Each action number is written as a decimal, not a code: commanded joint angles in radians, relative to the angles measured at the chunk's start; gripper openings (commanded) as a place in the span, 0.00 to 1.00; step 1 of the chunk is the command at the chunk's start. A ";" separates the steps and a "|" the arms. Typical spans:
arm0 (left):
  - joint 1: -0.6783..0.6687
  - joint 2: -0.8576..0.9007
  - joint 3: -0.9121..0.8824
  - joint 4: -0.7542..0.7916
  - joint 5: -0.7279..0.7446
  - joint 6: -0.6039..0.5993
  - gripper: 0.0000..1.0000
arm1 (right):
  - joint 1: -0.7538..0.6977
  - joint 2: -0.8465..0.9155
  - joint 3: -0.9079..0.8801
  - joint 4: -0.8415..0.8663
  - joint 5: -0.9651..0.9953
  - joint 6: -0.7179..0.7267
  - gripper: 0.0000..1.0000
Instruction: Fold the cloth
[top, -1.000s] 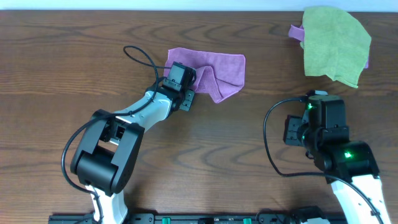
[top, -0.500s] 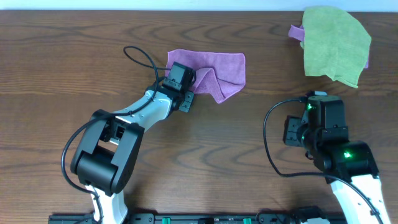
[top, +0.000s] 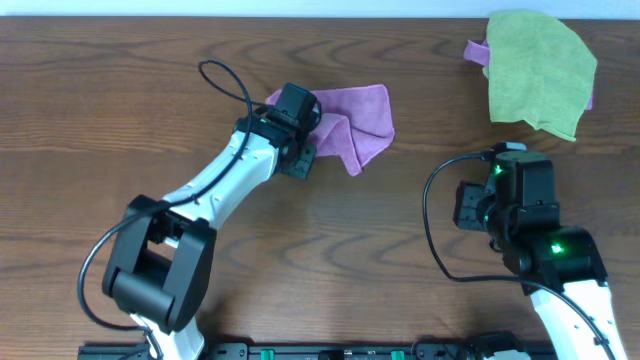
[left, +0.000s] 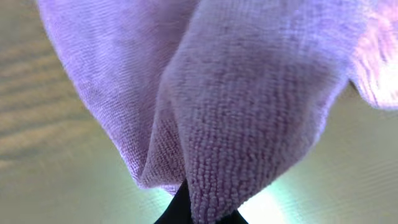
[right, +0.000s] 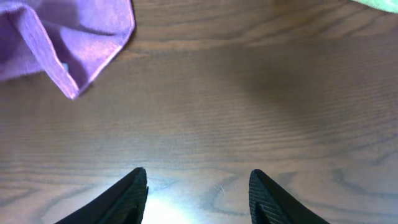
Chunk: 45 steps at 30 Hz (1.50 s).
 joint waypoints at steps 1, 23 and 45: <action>-0.047 -0.027 0.016 -0.052 0.029 -0.010 0.06 | 0.003 -0.003 -0.007 0.010 0.000 0.001 0.56; -0.266 -0.085 0.013 -0.209 -0.021 -0.137 0.06 | -0.020 -0.003 -0.007 0.037 0.000 -0.018 0.61; -0.528 -0.167 -0.113 -0.169 -0.004 -0.361 0.06 | -0.280 -0.125 0.134 0.054 -0.060 -0.087 0.71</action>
